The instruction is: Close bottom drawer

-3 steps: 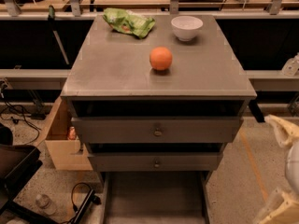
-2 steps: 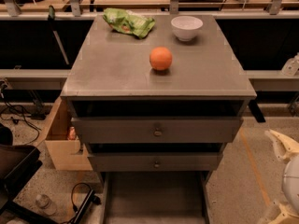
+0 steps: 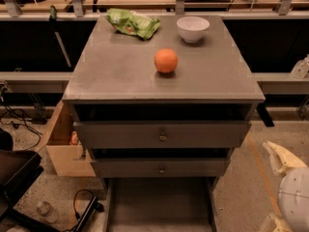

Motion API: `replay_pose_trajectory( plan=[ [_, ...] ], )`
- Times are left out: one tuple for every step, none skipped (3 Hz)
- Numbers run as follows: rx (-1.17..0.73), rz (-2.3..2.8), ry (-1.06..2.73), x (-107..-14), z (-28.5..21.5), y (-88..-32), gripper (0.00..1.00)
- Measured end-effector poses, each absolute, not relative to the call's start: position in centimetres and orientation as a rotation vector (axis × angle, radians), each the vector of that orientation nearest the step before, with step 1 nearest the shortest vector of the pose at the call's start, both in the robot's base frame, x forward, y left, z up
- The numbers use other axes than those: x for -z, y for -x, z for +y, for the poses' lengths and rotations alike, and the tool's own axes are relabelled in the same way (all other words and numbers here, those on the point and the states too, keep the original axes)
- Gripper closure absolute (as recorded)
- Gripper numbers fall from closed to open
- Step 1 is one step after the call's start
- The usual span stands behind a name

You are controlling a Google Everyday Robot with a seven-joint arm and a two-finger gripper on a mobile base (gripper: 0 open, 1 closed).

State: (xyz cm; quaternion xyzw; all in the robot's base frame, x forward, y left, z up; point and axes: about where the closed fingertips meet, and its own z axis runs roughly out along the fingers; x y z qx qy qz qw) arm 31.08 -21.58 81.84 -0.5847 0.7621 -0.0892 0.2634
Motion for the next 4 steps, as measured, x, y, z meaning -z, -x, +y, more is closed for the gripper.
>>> replay_pose_trajectory(
  plan=[
    [0.188,2.041,1.588,-75.0,-21.2,-29.9,0.00],
    [0.158,2.015,1.648,-66.9,-21.6,-28.0,0.00],
    [0.168,1.981,1.732,-57.8,-22.7,-26.0,0.00],
    [0.193,1.965,1.761,-52.4,-23.7,-25.4,0.00]
  ],
)
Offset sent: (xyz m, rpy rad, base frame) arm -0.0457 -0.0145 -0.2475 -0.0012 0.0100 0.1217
